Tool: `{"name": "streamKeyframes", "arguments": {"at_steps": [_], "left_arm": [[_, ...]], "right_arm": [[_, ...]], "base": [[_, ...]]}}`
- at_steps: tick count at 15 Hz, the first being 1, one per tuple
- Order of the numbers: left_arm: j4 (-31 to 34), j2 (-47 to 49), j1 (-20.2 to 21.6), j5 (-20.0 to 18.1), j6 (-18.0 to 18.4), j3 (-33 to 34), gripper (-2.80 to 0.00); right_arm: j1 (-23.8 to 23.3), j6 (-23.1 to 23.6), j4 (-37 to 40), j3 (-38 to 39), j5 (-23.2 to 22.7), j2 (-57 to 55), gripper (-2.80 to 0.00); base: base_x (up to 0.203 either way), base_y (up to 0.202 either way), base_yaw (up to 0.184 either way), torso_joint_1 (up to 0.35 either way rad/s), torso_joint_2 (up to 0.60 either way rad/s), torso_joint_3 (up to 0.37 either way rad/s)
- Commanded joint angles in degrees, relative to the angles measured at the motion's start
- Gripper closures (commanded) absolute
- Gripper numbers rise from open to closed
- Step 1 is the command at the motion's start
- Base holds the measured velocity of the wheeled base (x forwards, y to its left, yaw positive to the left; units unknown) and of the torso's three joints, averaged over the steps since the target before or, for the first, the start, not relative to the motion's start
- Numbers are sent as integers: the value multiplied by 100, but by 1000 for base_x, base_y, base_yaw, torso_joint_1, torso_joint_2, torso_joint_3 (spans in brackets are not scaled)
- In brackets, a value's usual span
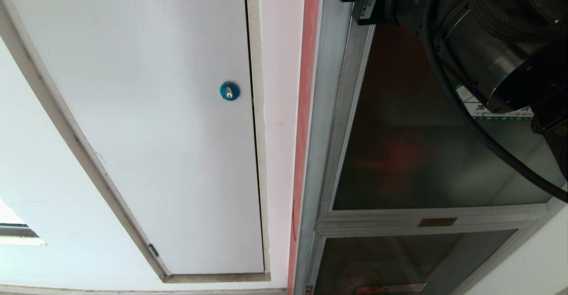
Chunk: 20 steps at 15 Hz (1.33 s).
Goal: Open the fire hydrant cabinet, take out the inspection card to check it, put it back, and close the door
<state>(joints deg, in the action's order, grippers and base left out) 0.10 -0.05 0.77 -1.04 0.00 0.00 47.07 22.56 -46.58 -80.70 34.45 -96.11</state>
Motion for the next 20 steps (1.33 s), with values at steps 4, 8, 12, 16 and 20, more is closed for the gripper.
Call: {"name": "streamKeyframes", "arguments": {"at_steps": [4,8,12,16,20], "left_arm": [[-1,5,2,-2,0,0,0],[-1,5,2,-2,0,0,0],[-1,5,2,-2,0,0,0],[16,5,2,-2,0,0,0],[-1,5,2,-2,0,0,0]], "right_arm": [[-49,20,9,-45,18,-39,0],[-75,20,0,-179,9,-100,0],[-75,20,9,-218,9,-100,0],[-74,20,-6,-192,9,-82,0],[-57,11,-18,-112,18,23,0]], "base": [[0,0,0,0,0,0],[0,0,0,0,0,0],[0,0,0,0,0,0],[0,0,0,0,0,0],[0,0,0,0,0,0]]}}
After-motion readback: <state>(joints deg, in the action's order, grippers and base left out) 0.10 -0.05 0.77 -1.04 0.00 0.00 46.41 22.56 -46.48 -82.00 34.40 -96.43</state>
